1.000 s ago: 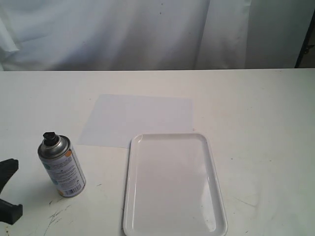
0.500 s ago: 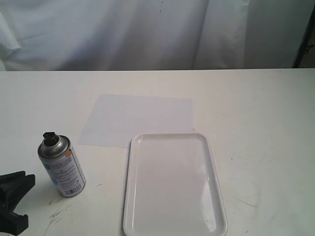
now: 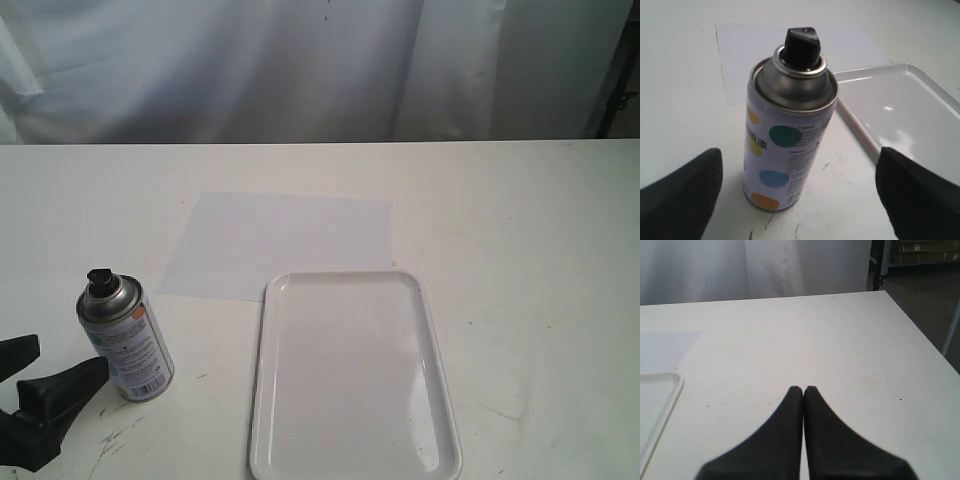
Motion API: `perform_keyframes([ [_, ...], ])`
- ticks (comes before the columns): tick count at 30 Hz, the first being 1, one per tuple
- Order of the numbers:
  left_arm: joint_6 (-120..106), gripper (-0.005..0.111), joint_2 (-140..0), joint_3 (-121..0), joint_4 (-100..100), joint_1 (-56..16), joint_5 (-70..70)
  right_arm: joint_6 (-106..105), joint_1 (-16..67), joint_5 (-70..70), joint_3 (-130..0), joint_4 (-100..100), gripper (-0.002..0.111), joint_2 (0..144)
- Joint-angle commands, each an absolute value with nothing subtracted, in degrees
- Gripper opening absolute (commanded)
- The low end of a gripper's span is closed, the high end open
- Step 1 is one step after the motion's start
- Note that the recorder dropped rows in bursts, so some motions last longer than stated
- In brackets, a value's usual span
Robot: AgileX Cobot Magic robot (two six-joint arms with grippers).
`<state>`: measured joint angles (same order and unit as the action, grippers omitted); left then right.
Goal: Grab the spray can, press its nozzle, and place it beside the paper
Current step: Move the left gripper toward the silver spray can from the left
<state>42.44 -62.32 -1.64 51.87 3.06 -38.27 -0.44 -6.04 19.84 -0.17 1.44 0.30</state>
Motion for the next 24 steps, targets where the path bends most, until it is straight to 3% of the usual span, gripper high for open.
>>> perform_keyframes([
  [1, 40.2, 0.075, -62.1, -1.7, 51.4, 2.6, -41.9, -0.5, -6.4, 19.7, 0.0, 1.1, 0.0, 0.0],
  [24, 32.5, 0.069, -64.4, -1.7, 47.1, 2.6, -45.2, -0.5, -6.4, 19.7, 0.0, 1.1, 0.0, 0.0],
])
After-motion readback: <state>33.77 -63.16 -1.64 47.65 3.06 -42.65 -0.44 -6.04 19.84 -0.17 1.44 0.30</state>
